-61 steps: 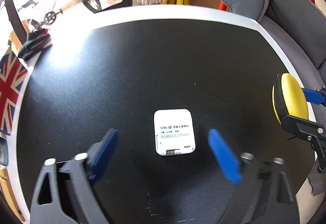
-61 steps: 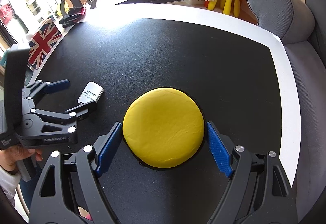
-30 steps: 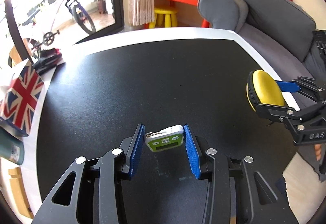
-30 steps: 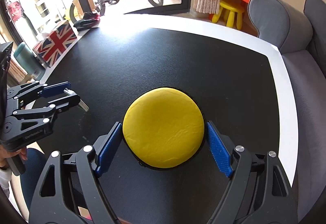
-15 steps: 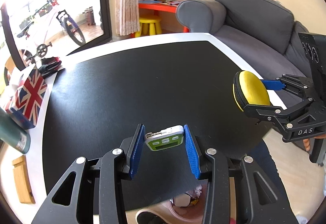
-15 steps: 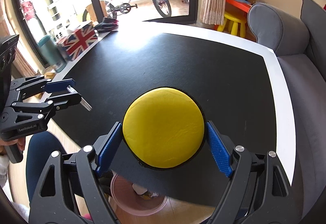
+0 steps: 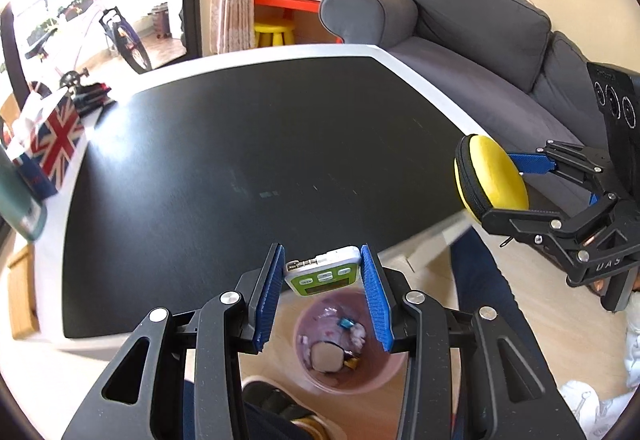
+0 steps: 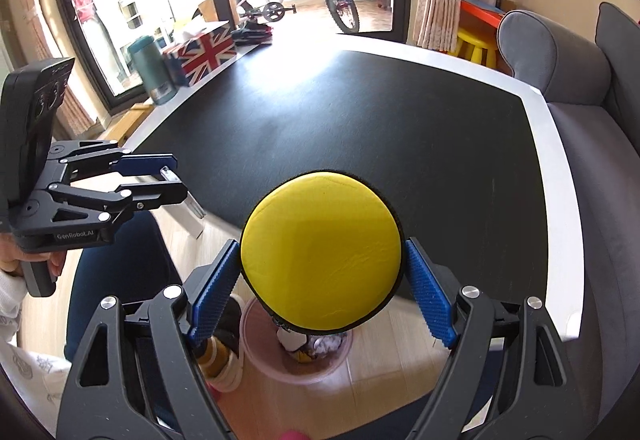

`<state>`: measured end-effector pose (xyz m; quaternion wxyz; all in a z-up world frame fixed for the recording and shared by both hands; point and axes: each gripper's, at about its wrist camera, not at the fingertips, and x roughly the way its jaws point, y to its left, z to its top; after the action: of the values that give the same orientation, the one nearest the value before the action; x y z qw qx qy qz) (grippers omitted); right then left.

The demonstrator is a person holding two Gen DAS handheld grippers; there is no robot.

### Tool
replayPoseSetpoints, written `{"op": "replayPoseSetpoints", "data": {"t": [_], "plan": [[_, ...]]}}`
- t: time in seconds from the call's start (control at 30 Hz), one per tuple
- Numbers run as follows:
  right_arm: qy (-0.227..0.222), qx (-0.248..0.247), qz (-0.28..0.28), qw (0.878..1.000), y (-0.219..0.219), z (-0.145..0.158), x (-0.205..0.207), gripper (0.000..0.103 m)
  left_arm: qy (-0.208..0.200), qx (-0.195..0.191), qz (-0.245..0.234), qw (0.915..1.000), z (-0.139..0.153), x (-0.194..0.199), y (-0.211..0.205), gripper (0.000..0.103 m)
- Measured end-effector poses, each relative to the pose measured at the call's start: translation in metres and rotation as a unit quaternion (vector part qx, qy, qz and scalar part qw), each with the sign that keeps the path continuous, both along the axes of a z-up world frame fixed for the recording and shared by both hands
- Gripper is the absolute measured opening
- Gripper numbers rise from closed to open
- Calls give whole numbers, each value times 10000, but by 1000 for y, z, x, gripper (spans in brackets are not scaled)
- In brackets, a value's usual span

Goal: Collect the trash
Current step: 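Carry yellow pouch and card reader over the wastebasket and open both grippers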

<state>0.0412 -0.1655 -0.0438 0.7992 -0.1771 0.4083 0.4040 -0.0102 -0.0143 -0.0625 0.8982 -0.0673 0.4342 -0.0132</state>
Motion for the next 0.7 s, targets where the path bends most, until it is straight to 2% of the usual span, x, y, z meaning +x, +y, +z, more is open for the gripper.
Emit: {"op": "replayPoseSetpoints", "data": {"t": [0.23, 0.47, 0.53, 0.7], "plan": [[312, -86, 96, 9994, -11, -24, -26, 80, 163, -186, -45, 9997, -16, -14, -9, 39], [700, -212, 243, 9970, -5, -50, -32, 82, 237, -243, -59, 9994, -21, -19, -9, 39], [686, -256, 221, 9971, -4, -53, -31, 90, 251, -246, -63, 9994, -21, -18, -9, 39], [644, -210, 100, 9977, -5, -51, -27, 91, 314, -268, -118, 9991, -25, -15, -12, 39]]}}
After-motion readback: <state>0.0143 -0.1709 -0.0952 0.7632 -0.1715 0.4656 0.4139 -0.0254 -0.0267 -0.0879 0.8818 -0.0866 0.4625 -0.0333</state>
